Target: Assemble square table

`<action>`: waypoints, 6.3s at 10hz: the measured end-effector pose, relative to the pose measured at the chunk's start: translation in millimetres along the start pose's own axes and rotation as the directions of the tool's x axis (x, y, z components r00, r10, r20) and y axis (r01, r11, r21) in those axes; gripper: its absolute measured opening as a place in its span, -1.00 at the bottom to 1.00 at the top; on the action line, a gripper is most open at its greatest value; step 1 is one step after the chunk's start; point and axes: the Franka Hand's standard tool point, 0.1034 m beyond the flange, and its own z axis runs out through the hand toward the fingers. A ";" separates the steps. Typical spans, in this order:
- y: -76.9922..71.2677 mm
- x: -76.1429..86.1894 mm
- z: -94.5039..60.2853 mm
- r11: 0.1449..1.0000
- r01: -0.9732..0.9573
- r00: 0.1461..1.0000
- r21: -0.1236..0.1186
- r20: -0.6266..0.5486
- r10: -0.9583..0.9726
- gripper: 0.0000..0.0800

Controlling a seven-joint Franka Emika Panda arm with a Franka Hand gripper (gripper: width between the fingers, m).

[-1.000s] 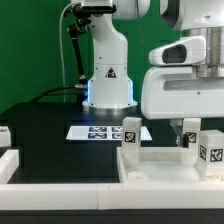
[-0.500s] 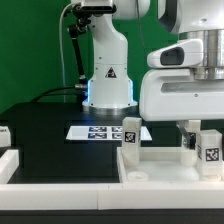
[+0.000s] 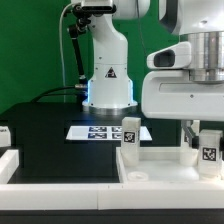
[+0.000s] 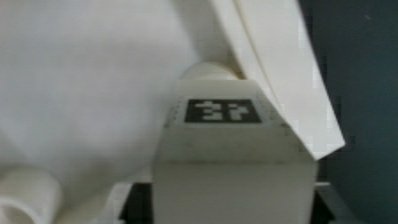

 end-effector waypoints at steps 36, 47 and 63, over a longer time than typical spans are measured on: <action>-2.3 -3.8 1.4 0.676 -0.735 0.672 -0.056 0.074 0.737 0.08; -4.1 -3.7 -2.0 0.925 0.379 0.925 -0.018 0.034 -0.378 0.62; 0.6 -6.2 0.0 0.340 -0.941 0.340 -0.002 -0.008 0.941 -0.27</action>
Offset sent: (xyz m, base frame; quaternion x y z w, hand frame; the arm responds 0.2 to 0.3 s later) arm 0.0351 0.0271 0.0087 0.2247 -0.0482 0.4937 0.8387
